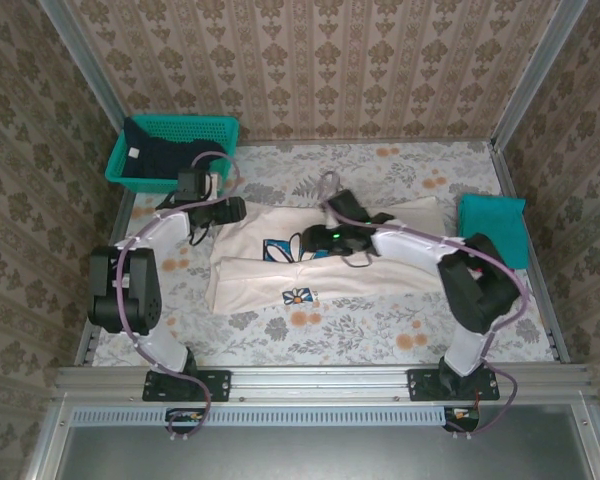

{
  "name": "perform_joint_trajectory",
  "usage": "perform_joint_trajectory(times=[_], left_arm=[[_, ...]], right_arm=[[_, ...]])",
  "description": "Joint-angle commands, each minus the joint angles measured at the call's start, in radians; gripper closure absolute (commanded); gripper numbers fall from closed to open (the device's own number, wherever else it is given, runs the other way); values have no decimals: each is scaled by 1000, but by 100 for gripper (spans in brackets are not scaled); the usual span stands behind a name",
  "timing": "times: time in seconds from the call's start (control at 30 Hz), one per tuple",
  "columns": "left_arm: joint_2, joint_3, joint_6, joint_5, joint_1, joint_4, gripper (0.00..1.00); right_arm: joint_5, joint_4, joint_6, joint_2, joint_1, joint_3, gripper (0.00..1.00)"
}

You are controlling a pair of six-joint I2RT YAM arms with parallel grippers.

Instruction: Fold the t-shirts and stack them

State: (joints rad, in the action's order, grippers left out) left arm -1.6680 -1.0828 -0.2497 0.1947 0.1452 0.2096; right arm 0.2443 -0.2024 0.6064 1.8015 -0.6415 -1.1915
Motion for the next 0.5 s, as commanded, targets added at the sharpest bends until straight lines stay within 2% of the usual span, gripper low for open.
perform_joint_trajectory(times=[0.0,0.13,0.23,0.47], left_arm=[[9,-6,-4,49,-33,-11,13],[28,31,-28,74,-67,-25,13],[39,47,-29,87,-81,-17,13],[47,66,-42,120,-81,-17,12]], right_arm=[[55,13,-44,109,-118,-99,31],[83,7,-23,238,-194,-183,32],[93,-12,-10,283,-204,-157,40],[2,-96,-65,153,-195,79,47]])
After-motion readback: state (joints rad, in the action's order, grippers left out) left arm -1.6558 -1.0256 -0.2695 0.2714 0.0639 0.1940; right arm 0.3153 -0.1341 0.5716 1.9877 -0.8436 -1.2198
